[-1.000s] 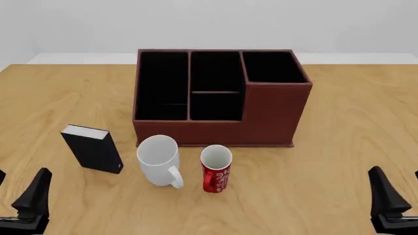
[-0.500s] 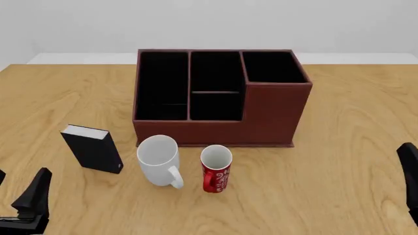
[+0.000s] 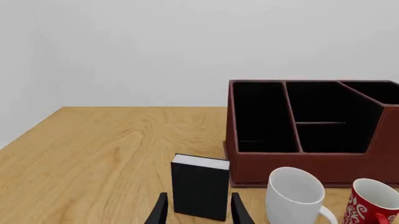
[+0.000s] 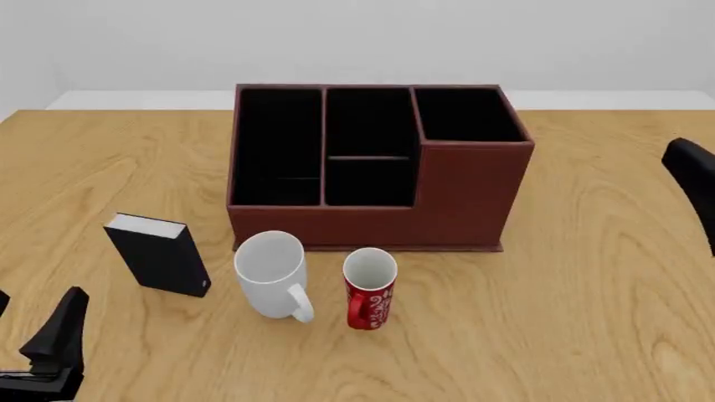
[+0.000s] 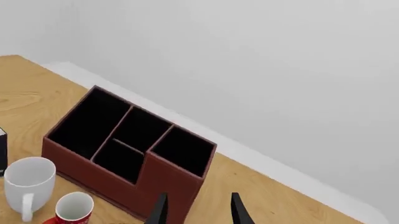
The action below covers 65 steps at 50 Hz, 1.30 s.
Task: Pick up the white mug and place it to the right of the caddy.
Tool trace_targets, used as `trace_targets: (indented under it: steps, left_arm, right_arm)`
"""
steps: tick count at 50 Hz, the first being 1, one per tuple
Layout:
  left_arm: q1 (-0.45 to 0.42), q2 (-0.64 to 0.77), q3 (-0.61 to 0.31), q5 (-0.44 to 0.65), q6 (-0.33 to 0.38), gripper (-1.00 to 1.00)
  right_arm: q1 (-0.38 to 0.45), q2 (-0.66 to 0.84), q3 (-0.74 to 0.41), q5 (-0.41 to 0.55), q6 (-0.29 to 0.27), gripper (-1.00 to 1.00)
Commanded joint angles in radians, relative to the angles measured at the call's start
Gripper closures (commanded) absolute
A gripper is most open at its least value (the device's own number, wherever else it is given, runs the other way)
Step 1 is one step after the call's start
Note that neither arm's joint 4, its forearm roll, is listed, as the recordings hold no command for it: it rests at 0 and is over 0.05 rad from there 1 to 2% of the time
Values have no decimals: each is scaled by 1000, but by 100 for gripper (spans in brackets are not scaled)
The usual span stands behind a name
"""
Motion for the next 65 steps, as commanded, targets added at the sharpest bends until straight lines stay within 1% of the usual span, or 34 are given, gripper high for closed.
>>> trace_targets:
  steps: [1, 4, 7, 11, 13, 18, 20, 26, 28, 29, 30, 31, 33, 34, 37, 39, 43, 45, 46, 49, 50, 51, 52, 53, 54, 55, 56, 57, 58, 62, 63, 65]
  left_arm:
    - [0, 0, 0, 0, 0, -100]
    - [0, 0, 0, 0, 0, -100]
    - [0, 0, 0, 0, 0, -100]
    - [0, 0, 0, 0, 0, -100]
    - [0, 0, 0, 0, 0, -100]
    - [0, 0, 0, 0, 0, -100]
    - [0, 0, 0, 0, 0, -100]
    - [0, 0, 0, 0, 0, -100]
    - [0, 0, 0, 0, 0, -100]
    - [0, 0, 0, 0, 0, -100]
    - [0, 0, 0, 0, 0, -100]
    - [0, 0, 0, 0, 0, -100]
    - [0, 0, 0, 0, 0, -100]
    - [0, 0, 0, 0, 0, -100]
    - [0, 0, 0, 0, 0, -100]
    - [0, 0, 0, 0, 0, -100]
    - [0, 0, 0, 0, 0, -100]
    - [0, 0, 0, 0, 0, -100]
    - [0, 0, 0, 0, 0, -100]
    - [0, 0, 0, 0, 0, -100]
    - [0, 0, 0, 0, 0, -100]
    - [0, 0, 0, 0, 0, -100]
    - [0, 0, 0, 0, 0, -100]
    - [0, 0, 0, 0, 0, -100]
    - [0, 0, 0, 0, 0, -100]
    - [0, 0, 0, 0, 0, -100]
    - [0, 0, 0, 0, 0, -100]
    - [0, 0, 0, 0, 0, -100]
    - [0, 0, 0, 0, 0, -100]
    - [0, 0, 0, 0, 0, -100]
    - [0, 0, 0, 0, 0, -100]
    - [0, 0, 0, 0, 0, -100]
  right_arm:
    - [111, 212, -158, 38, -88, -100]
    - [144, 279, -215, 68, -88, -100]
    - [164, 347, -261, 90, -114, -100]
    - [191, 406, -294, 109, -140, -100]
    - [197, 439, -312, 122, -163, -100]
    - [207, 506, -370, 156, -173, -100]
    - [219, 536, -397, 174, -164, -100]
    - [241, 627, -455, 231, -165, -100]
    - [238, 645, -462, 243, -185, -100]
    - [231, 658, -455, 255, -208, -100]
    - [238, 664, -474, 266, -200, -100]
    - [263, 689, -511, 290, -171, -100]
    - [264, 711, -521, 302, -180, -100]
    - [282, 730, -537, 315, -159, -100]
    - [307, 777, -556, 344, -141, -100]
    - [342, 809, -589, 375, -113, -100]
    - [331, 840, -614, 408, -113, -100]
    - [347, 863, -651, 433, -93, -100]
    - [368, 884, -677, 455, -61, -100]
    - [390, 908, -716, 482, -33, -100]
    - [385, 910, -716, 485, -36, -100]
    - [402, 918, -728, 488, -21, -100]
    - [433, 939, -756, 506, 24, -100]
    - [446, 944, -769, 509, 39, -100]
    - [452, 957, -785, 520, 66, -100]
    - [444, 958, -782, 519, 53, -100]
    - [471, 972, -801, 526, 87, -100]
    - [470, 974, -801, 525, 83, -100]
    - [485, 988, -808, 531, 100, -100]
    - [497, 1015, -817, 541, 122, -100]
    - [497, 1019, -817, 543, 118, -100]
    - [514, 1032, -825, 549, 133, -100]
